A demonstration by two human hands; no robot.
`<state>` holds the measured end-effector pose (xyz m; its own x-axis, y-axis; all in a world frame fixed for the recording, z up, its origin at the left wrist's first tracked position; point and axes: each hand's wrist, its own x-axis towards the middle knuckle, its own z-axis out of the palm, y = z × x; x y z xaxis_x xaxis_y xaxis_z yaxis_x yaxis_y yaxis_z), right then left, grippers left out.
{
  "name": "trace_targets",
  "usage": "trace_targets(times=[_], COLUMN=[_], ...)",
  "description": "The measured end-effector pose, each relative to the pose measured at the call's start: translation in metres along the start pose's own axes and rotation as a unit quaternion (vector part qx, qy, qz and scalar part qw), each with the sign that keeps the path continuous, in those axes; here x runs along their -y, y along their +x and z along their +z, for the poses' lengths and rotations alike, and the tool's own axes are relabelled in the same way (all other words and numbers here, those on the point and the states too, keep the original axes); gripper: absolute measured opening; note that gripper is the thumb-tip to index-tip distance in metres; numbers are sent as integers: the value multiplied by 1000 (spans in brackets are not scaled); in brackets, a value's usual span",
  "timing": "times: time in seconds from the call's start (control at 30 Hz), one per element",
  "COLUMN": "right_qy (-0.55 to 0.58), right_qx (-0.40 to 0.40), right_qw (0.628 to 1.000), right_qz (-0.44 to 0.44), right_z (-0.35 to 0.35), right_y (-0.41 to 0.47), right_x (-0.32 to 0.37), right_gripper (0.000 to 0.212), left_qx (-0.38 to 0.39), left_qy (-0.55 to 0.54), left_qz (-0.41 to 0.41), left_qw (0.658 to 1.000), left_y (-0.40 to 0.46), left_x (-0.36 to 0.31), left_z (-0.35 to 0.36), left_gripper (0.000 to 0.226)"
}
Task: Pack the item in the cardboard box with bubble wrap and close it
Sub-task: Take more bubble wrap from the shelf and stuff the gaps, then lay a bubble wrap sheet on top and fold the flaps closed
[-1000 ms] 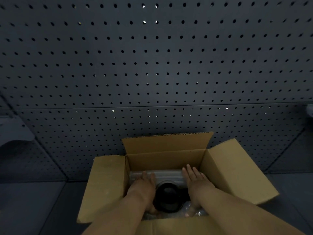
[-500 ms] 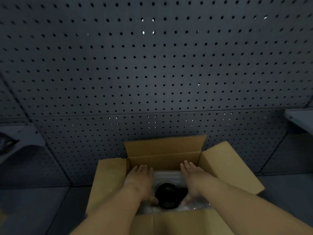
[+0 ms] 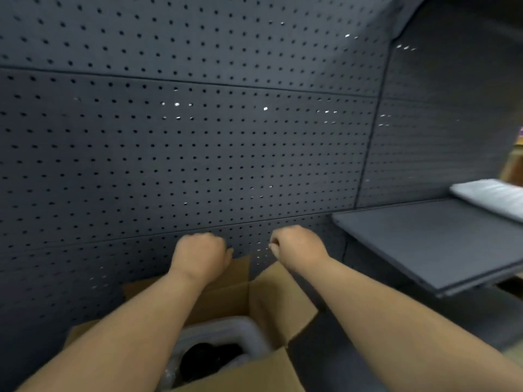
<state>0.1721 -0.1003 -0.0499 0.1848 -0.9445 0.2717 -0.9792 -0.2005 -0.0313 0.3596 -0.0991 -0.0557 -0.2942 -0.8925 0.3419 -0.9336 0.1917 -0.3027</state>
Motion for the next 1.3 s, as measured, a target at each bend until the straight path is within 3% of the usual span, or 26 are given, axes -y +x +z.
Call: trace_targets(times=[0.2, 0.37, 0.8, 1.3], right_qy=[-37, -42, -46, -37], right_qx=[-74, -100, -105, -99], right_qw=[994, 987, 989, 989], right_qz=[76, 122, 98, 106], right_z=[-48, -68, -80, -80], right_y=[-22, -42, -84, -108], right_x=[-77, -129, -279, -324], right_gripper=[30, 33, 29, 30], left_qx=[-88, -114, -117, -101], left_qy=[-49, -83, -126, -109], left_qz=[10, 36, 14, 28], left_qw=[995, 989, 985, 989], left_y=[38, 56, 91, 93], left_x=[-64, -121, -272, -318], left_z=[-48, -67, -103, -123], left_gripper=[45, 46, 41, 41])
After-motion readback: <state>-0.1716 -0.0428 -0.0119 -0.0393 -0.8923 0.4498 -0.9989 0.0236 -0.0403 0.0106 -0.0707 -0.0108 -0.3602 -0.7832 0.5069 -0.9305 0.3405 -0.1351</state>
